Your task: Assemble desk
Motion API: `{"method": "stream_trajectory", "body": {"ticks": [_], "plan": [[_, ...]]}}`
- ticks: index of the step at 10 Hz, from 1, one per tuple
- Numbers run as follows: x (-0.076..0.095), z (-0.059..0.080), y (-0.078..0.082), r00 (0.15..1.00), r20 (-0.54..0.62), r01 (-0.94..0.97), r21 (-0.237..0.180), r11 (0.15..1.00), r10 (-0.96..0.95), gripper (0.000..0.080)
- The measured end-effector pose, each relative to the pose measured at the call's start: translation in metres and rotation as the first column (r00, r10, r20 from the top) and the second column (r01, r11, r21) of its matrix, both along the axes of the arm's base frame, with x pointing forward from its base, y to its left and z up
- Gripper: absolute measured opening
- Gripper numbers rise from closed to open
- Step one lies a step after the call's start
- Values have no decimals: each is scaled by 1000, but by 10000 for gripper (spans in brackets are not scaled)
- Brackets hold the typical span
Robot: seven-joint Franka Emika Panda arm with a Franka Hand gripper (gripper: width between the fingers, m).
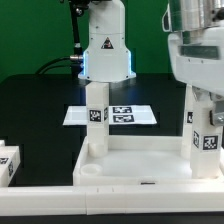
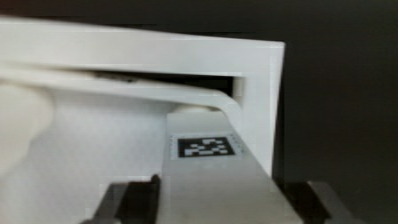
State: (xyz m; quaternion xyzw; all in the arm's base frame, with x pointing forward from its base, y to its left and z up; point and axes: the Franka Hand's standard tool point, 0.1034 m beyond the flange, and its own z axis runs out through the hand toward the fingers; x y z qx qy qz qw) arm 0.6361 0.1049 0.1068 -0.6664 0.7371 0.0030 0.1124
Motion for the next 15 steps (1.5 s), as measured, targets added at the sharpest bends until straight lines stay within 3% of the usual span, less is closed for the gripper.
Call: {"method": "stream_trajectory", "body": {"ticks": [4, 7, 8, 9, 10, 11, 12, 14, 15], "plan": [[10, 0, 19, 921, 0, 389, 63, 919, -390, 294], [10, -1, 18, 916, 5, 400, 53, 915, -401, 294], [10, -1, 18, 921, 7, 388, 51, 920, -389, 379], [10, -1, 18, 921, 7, 388, 50, 920, -389, 516], [10, -1, 19, 925, 5, 378, 49, 924, -379, 516], [8, 6, 23, 940, -13, 341, 51, 939, -341, 625], [10, 20, 23, 952, 1, 306, 60, 950, -306, 644], [11, 45, 7, 970, 36, 236, 63, 970, -239, 649], [10, 41, 8, 970, 32, 240, 60, 969, -243, 649]]}}
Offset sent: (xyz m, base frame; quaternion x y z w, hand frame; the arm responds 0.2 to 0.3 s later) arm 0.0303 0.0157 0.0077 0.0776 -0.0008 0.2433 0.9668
